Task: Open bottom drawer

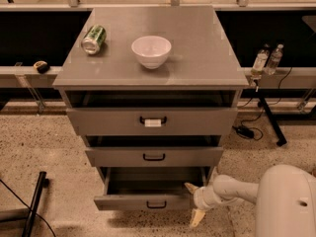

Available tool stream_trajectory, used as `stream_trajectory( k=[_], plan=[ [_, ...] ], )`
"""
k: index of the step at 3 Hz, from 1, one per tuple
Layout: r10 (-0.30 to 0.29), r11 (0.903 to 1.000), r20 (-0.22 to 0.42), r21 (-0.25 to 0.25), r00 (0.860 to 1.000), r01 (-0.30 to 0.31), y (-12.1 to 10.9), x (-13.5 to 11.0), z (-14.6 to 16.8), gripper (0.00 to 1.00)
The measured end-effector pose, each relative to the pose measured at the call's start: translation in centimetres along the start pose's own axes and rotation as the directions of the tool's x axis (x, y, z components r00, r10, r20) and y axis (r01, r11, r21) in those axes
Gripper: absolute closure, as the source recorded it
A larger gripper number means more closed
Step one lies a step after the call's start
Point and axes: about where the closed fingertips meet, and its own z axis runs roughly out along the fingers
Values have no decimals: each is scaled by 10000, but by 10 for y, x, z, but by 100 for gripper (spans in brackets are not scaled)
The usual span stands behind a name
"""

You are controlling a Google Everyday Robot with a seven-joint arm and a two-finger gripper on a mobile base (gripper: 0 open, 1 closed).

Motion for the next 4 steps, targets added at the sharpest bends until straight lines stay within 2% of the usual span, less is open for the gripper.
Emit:
stream_trajectory(
  k=[1, 2, 3, 4],
  plan=[
    [-127, 9988, -214, -465, 9997, 117, 7, 12, 5, 0],
    [-839, 9931, -778, -890, 9934, 769, 18, 7, 12, 27],
    [-1257, 9875, -917, -1072, 9878, 1157, 28, -2, 15, 33],
    [-1431, 9846, -610, -1104, 9878, 1358, 38, -10, 9, 50]
  ],
)
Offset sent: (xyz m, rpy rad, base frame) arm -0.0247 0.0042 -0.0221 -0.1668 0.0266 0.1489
